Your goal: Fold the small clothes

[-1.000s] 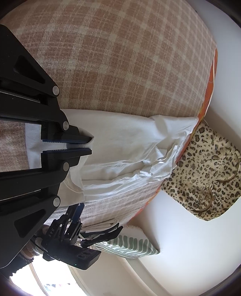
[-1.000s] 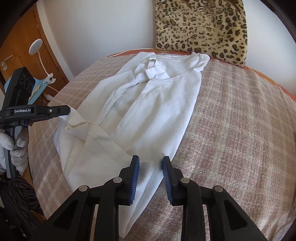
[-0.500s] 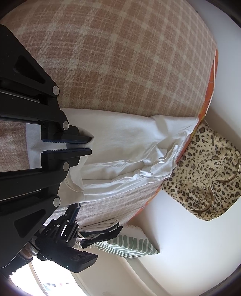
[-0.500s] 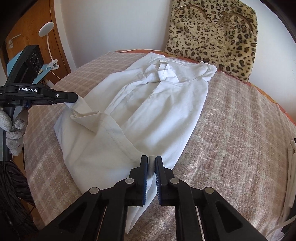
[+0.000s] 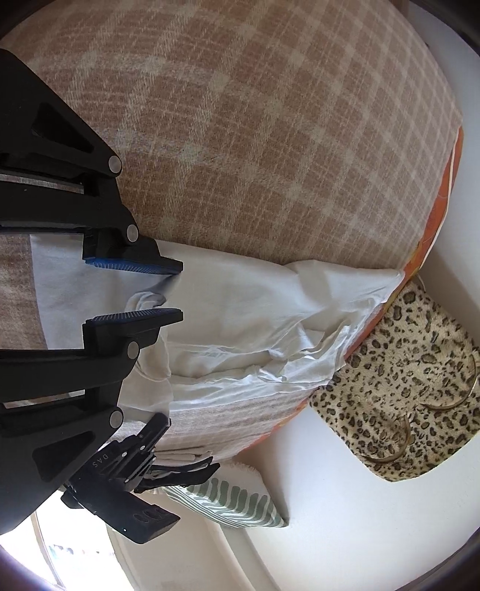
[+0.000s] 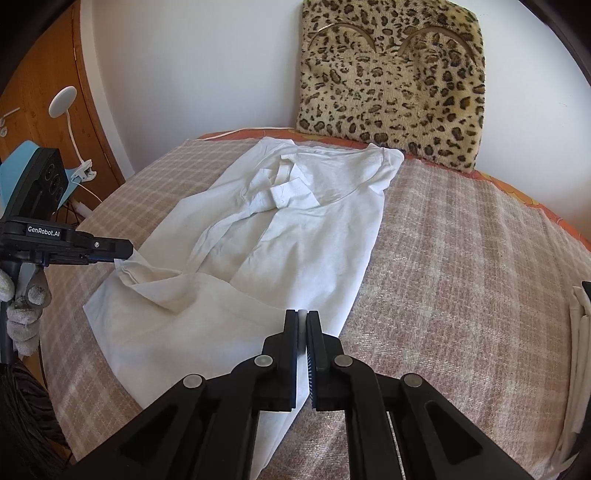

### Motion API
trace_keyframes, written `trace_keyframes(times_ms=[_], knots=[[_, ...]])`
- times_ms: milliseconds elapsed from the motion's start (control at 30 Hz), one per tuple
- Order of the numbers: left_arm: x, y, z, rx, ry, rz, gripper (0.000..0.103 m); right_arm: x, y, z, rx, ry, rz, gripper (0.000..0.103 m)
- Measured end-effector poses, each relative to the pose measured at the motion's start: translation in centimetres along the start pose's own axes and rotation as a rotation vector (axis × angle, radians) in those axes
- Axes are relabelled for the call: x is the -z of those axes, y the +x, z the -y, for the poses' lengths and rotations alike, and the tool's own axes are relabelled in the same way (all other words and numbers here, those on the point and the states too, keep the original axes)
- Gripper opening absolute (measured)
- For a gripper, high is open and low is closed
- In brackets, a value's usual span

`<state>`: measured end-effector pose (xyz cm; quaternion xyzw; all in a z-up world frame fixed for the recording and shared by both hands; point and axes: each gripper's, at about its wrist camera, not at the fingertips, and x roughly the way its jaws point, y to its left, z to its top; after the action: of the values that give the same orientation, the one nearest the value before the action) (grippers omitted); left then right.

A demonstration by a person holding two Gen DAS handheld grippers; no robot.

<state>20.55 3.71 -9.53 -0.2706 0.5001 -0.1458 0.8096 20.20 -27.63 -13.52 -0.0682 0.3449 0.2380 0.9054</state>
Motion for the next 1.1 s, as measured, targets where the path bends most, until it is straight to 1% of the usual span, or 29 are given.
trace_keyframes(times_ms=[67, 133, 167, 200, 300, 333, 367, 400, 433, 467, 500, 533, 633, 733, 833, 900, 1000, 1100], knots=[[-0.4, -1.1, -0.1, -0.018, 0.009, 0.04, 0.025, 0.3, 0.4, 0.0, 0.014, -0.01, -0.013, 0.002], [-0.6, -2.2, -0.1, -0.019, 0.026, 0.08, 0.025, 0.5, 0.7, 0.5, 0.019, 0.007, -0.019, 0.002], [-0.5, -2.5, 0.0, -0.005, 0.036, 0.086, 0.025, 0.5, 0.8, 0.8, 0.028, 0.018, -0.019, 0.002], [-0.4, -2.7, 0.2, 0.006, 0.052, 0.083, 0.025, 0.5, 0.9, 1.0, 0.036, 0.027, -0.019, 0.002], [0.7, -2.6, 1.4, 0.005, 0.134, 0.075, 0.025, 0.3, 0.8, 1.7, 0.052, 0.052, -0.015, 0.002], [1.0, -2.3, 1.9, 0.02, 0.167, 0.063, 0.025, 0.2, 0.7, 1.8, 0.063, 0.055, -0.012, 0.003], [1.4, -1.9, 2.6, 0.019, 0.204, 0.043, 0.025, 0.2, 0.5, 1.9, 0.067, 0.056, -0.009, 0.003], [1.6, -1.4, 3.2, -0.008, 0.246, 0.032, 0.025, 0.1, 0.3, 1.9, 0.058, 0.064, -0.004, 0.003], [1.8, -1.0, 3.7, -0.054, 0.28, 0.027, 0.025, 0.0, 0.1, 2.1, 0.036, 0.079, 0.002, 0.004], [1.7, -0.7, 3.8, -0.078, 0.292, 0.028, 0.025, 0.0, 0.1, 2.2, 0.022, 0.092, 0.001, 0.008], [1.5, -0.5, 3.6, -0.082, 0.285, 0.03, 0.025, 0.0, 0.1, 2.3, 0.01, 0.106, -0.013, 0.031], [1.1, -0.4, 3.1, -0.085, 0.275, 0.033, 0.025, 0.0, 0.2, 2.5, -0.006, 0.119, -0.022, 0.043], [0.5, 0.1, 2.4, -0.128, 0.296, 0.051, 0.025, 0.3, 0.2, 2.5, -0.031, 0.127, -0.017, 0.039], [0.6, 0.7, 2.4, -0.163, 0.341, 0.06, 0.025, 0.5, 0.7, 2.3, -0.047, 0.119, -0.028, 0.038], [0.6, 1.4, 2.7, -0.161, 0.357, 0.053, 0.025, 0.6, 1.5, 2.0, -0.048, 0.109, -0.043, 0.034], [0.9, 1.7, 3.2, -0.17, 0.392, 0.056, 0.025, 0.8, 1.9, 1.6, -0.028, 0.086, -0.053, 0.033], [1.1, 2.4, 3.8, -0.203, 0.443, 0.057, 0.025, 1.0, 2.1, 1.0, -0.019, 0.061, -0.058, 0.033], [1.0, 2.9, 3.7, -0.208, 0.438, 0.048, 0.025, 1.1, 2.2, 1.2, -0.019, 0.068, -0.06, 0.033]])
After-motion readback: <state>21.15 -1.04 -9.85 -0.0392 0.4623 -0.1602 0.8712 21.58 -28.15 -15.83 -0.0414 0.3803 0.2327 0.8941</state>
